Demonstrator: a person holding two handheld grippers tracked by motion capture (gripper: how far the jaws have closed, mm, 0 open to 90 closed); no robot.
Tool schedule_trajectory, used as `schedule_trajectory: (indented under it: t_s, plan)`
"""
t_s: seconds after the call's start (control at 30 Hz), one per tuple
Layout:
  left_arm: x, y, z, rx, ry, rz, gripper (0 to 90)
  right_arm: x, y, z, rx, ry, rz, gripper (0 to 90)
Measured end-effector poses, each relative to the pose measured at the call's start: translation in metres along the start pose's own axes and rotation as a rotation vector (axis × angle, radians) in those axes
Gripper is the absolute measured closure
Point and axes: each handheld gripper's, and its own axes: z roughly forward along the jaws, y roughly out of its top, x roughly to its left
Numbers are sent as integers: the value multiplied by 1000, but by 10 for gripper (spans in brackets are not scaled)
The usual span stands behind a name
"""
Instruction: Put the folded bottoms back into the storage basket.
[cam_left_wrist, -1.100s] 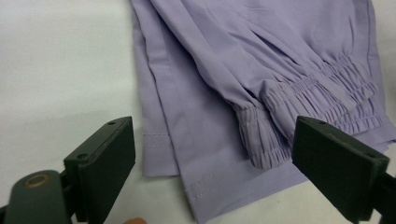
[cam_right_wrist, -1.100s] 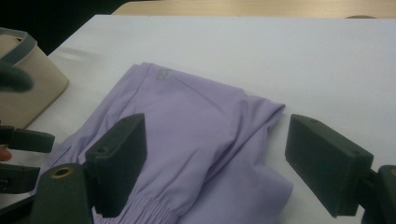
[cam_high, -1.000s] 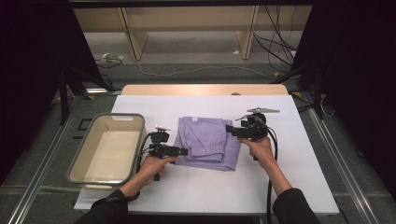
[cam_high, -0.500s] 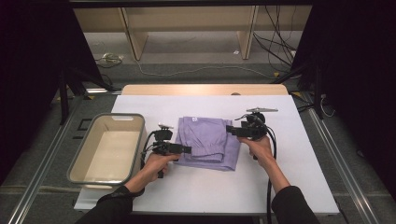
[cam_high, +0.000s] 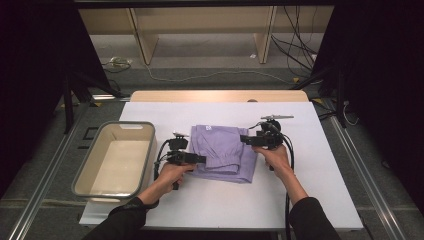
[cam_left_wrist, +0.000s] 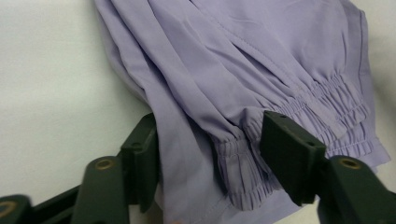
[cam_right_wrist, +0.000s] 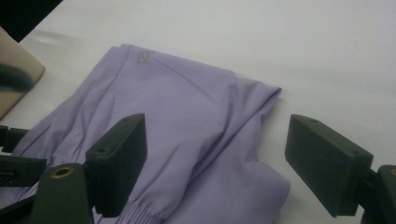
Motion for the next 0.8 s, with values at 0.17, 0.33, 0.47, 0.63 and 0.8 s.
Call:
schedule_trajectory:
  t_s: [0.17, 0.33, 0.47, 0.63, 0.8]
  plan:
    - [0, -1, 2, -7, -18, -14, 501, -4, 0, 7, 32, -14, 8, 219]
    - [1, -3, 4, -1, -42, -34, 628, -11, 0, 17, 68, -22, 38, 219]
    - [1, -5, 6, 8, -65, -50, 724, -15, 0, 24, 94, -24, 44, 220]
    - [2, -6, 5, 16, -85, -61, 759, -16, -1, 32, 115, -10, 58, 239]
    - [2, -7, 4, 22, -93, -56, 766, -15, -1, 37, 133, -9, 53, 262]
